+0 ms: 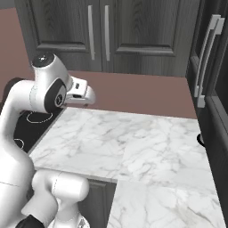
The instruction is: Move the bowls from the cabinet to the plates on the dining table.
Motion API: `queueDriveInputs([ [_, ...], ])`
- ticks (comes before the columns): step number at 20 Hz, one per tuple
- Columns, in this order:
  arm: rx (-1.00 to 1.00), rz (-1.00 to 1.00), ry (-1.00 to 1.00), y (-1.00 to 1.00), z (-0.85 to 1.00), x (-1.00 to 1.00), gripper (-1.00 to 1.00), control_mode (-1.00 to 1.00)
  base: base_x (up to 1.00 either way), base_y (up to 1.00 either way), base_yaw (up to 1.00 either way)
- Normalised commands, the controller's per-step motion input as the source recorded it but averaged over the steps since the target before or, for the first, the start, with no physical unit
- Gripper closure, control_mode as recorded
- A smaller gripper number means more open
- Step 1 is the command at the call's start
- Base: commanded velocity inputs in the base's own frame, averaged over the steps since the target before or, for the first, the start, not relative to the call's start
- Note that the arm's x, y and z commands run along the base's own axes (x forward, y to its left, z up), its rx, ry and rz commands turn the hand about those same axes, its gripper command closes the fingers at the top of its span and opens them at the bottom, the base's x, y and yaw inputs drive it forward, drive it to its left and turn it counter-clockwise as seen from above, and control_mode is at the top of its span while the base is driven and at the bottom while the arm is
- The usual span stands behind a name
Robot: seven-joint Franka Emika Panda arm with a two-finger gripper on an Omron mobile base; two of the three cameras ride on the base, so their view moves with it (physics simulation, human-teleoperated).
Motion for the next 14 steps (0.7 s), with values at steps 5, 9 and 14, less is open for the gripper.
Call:
queueDriveInputs([
  [5, 0.0, 0.0, -0.14, -0.34, 0.27, 0.0, -1.0, -1.0, 0.0, 0.0, 0.0],
  [9, 0.0, -0.03, -0.11, -0.29, 0.3, 0.0, -1.0, -1.0, 0.0, 0.0, 0.0],
  [14, 0.0, -0.04, -0.07, -0.17, 0.29, 0.0, -1.0, -1.0, 0.0, 0.0, 0.0],
])
